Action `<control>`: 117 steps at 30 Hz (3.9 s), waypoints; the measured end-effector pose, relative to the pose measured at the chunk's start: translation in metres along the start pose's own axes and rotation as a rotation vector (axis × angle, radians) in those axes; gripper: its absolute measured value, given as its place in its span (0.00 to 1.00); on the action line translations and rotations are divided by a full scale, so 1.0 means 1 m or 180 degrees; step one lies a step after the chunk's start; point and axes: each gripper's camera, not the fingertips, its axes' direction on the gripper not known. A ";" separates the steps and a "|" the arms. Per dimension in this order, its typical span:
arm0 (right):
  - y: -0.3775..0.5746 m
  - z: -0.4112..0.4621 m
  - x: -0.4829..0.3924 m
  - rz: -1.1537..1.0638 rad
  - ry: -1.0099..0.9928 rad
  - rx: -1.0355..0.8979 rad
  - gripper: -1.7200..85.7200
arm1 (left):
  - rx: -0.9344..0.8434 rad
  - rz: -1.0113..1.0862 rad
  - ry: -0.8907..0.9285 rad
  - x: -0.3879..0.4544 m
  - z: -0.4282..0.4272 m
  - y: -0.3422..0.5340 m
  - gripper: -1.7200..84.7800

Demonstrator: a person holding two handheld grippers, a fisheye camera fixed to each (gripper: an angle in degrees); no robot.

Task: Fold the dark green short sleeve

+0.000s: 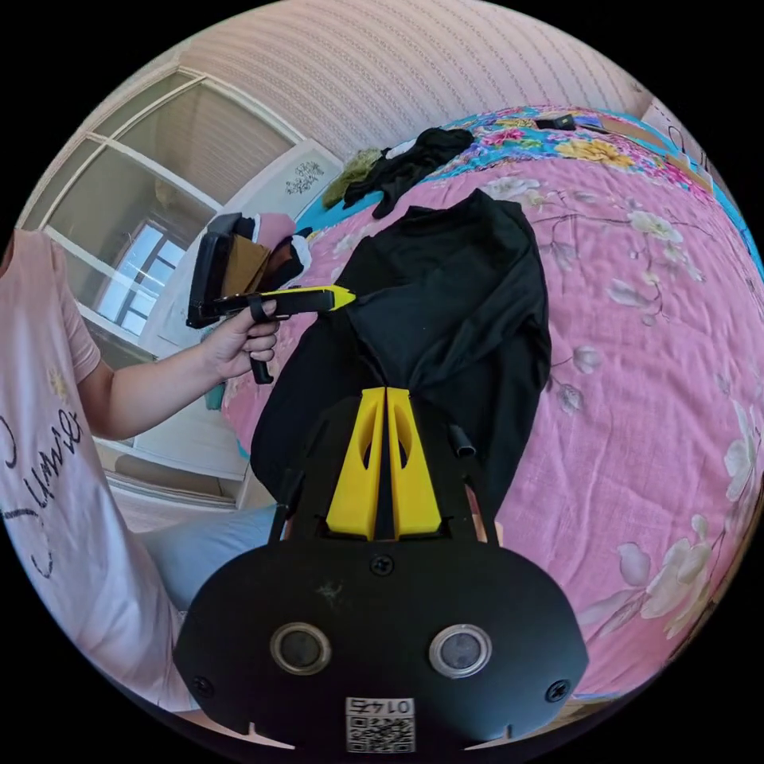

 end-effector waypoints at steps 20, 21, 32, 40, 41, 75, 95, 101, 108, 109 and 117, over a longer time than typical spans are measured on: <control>-0.087 -0.005 0.083 0.0860 0.0827 0.0284 0.11 | 0.0059 0.0245 0.0240 -0.052 0.058 -0.162 0.11; -0.088 -0.004 0.086 0.0875 0.0771 0.0270 0.10 | 0.0013 0.0249 0.0292 -0.053 0.063 -0.167 0.11; -0.083 -0.011 0.112 0.1085 0.0538 0.0263 0.02 | -0.0230 0.0532 0.0352 -0.045 0.095 -0.206 0.01; -0.086 -0.009 0.112 0.1094 0.0614 0.0281 0.02 | -0.0217 0.0500 0.0261 -0.056 0.091 -0.201 0.02; -0.086 -0.006 0.112 0.1107 0.0624 0.0264 0.02 | -0.0307 0.0482 0.0229 -0.059 0.094 -0.197 0.02; -0.226 0.000 0.121 0.0788 0.0816 0.0275 0.03 | 0.0453 -0.0816 -0.0496 -0.260 -0.119 0.068 0.02; 0.022 -0.055 -0.027 0.0344 0.0628 0.0810 0.02 | 0.1130 -0.0247 -0.0015 -0.150 -0.256 0.382 0.01; 0.135 -0.045 -0.045 0.0826 0.0454 0.0741 0.02 | 0.0955 -0.0505 -0.0066 -0.115 -0.259 0.493 0.01; 0.195 -0.039 -0.065 0.0975 0.0528 0.0696 0.02 | 0.0663 -0.0613 -0.0295 -0.088 -0.252 0.562 0.01; 0.201 -0.037 -0.068 0.0972 0.0579 0.0664 0.02 | 0.0586 -0.0676 -0.0297 -0.088 -0.248 0.570 0.01; 0.231 -0.049 -0.087 0.0862 0.0938 0.0469 0.02 | 0.0624 -0.0732 -0.0667 -0.070 -0.270 0.613 0.02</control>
